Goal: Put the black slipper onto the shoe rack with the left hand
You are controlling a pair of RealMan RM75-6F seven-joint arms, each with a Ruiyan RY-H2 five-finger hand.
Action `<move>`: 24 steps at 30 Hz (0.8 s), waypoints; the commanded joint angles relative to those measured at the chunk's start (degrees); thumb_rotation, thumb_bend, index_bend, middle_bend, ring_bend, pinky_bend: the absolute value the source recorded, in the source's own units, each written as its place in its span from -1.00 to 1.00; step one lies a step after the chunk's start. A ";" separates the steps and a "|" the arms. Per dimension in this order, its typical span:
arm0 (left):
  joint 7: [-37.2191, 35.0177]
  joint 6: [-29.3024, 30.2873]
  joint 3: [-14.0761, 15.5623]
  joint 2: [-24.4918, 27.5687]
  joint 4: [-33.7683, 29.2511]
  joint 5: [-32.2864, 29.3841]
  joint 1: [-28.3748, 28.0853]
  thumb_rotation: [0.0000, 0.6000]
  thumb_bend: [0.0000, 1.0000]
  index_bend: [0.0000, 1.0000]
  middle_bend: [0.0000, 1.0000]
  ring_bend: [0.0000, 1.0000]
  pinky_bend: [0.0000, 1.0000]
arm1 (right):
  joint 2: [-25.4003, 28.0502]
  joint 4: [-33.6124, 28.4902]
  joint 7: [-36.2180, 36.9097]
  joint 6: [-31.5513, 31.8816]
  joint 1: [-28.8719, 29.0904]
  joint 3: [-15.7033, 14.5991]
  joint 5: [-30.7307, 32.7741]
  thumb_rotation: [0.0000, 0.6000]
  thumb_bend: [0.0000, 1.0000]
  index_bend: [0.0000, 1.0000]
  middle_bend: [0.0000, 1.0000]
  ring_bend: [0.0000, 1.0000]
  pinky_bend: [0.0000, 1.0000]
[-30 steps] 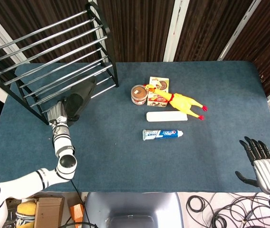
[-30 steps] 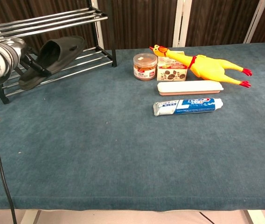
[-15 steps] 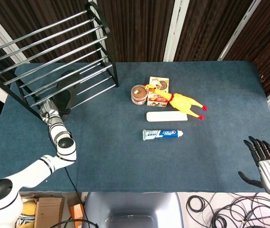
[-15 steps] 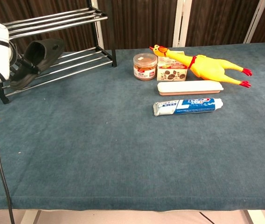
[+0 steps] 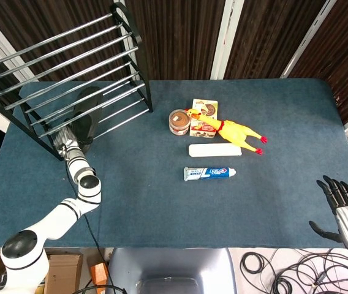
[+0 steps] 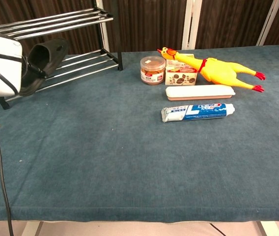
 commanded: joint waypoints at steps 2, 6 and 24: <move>-2.06 -1.87 -0.85 -1.28 2.57 1.40 -0.99 1.00 -0.30 -0.87 -0.22 -0.21 0.14 | 0.15 0.04 0.22 0.05 -0.06 -0.18 -0.26 1.00 -0.71 -1.00 -1.00 -1.00 -1.00; -4.77 -5.03 -0.83 -2.09 4.56 3.61 -1.26 0.96 -0.33 -0.98 -0.36 -0.36 0.08 | 0.24 0.23 0.66 0.14 -0.13 -0.08 -0.07 1.00 -0.70 -1.00 -1.00 -1.00 -1.00; -8.59 -8.69 0.34 -4.86 10.78 10.65 -2.73 0.21 -0.47 -1.00 -0.72 -0.74 -0.39 | 0.76 0.53 1.79 0.64 -0.58 -0.14 -0.07 1.00 -0.70 -1.00 -1.00 -1.00 -1.00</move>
